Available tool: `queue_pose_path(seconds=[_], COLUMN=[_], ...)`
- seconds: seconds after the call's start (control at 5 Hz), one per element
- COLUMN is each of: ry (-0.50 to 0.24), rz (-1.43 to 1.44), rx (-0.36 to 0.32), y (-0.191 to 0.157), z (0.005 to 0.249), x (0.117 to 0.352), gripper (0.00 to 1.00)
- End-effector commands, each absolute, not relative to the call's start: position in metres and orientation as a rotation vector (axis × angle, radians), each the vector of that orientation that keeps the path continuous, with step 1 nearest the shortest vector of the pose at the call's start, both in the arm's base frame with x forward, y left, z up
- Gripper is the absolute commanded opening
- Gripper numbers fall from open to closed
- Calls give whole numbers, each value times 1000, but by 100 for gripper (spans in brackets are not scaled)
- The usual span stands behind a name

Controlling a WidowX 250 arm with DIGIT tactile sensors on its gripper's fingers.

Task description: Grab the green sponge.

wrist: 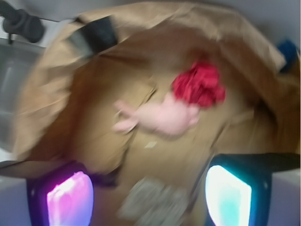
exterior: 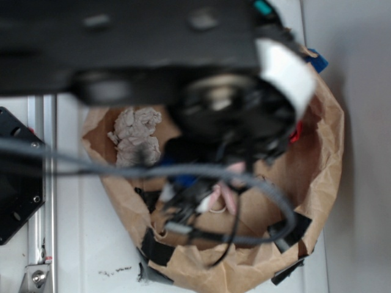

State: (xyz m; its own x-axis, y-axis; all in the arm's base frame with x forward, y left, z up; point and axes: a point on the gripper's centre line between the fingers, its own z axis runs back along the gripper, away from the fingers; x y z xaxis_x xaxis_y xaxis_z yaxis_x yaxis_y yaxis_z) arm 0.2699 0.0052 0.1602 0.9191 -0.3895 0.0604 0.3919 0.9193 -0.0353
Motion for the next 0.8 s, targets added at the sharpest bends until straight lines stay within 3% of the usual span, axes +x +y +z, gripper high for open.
queue_pose_path(seconds=[0.0,0.2,0.6], ry=[-83,-51,-51], rz=[-409,-534,-534], rx=[-17,5,5], y=[40,37,37], z=[135,117,117], x=[314,286,286], gripper=[100,100,100])
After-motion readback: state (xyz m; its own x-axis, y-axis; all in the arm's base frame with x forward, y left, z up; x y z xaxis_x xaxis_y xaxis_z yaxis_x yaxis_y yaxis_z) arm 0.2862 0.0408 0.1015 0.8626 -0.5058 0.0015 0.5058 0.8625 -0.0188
